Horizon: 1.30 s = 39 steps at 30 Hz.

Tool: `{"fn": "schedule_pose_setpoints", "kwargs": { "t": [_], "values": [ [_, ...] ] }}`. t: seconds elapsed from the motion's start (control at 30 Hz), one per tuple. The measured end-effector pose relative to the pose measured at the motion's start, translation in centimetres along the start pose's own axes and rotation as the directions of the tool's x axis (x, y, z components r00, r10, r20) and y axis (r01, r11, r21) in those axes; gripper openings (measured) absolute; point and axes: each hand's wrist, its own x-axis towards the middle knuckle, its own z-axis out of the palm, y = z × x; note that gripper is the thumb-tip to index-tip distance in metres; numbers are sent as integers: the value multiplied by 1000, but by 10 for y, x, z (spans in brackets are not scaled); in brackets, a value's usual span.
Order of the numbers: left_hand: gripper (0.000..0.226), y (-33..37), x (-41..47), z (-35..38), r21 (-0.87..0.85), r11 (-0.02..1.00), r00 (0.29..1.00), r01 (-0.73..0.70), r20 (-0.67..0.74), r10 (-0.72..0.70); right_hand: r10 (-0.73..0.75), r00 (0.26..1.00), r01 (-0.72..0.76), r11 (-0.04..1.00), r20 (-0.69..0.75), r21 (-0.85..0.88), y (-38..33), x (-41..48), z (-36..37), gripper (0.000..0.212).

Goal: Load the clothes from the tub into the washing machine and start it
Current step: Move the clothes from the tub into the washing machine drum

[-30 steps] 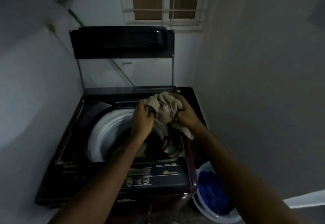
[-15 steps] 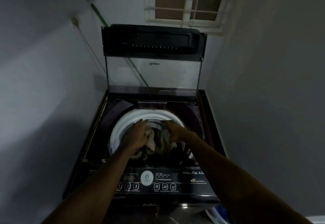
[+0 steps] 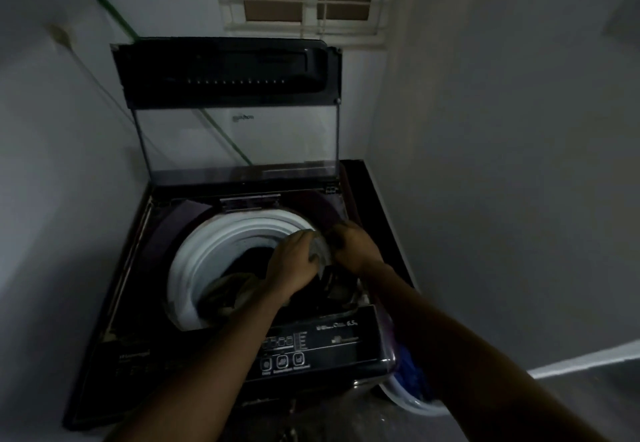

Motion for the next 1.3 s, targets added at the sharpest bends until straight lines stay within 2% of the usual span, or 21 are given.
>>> {"fn": "schedule_pose_setpoints", "kwargs": {
  "t": [0.13,0.23,0.3,0.43,0.73,1.03,1.3],
  "values": [
    [47,51,-1,27,-18,995,994,-100,-52,99,-27,991,31,999,-132,25,44,-28,-29,28],
    [45,93,-7,56,-45,992,988,-118,-110,113,-53,981,56,998,-189,9,90,-51,-50,34],
    [46,123,-11,81,-29,993,987,-110,-118,106,-36,983,38,999,-179,6,130,-68,-63,39],
    [50,182,-14,138,6,996,992,-87,-93,88,21,993,-19,1000,-114,22,210,-104,-85,36],
    [53,281,-34,246,11,999,997,-31,71,30,67,998,-66,995,-15,73,329,-189,-116,27],
    [50,272,-42,304,72,997,995,-8,95,2,161,985,-165,984,62,68,380,-221,-94,26],
    [42,190,-16,421,120,988,987,-100,134,84,287,951,-296,953,117,62,454,-218,17,38]
  ]
}}
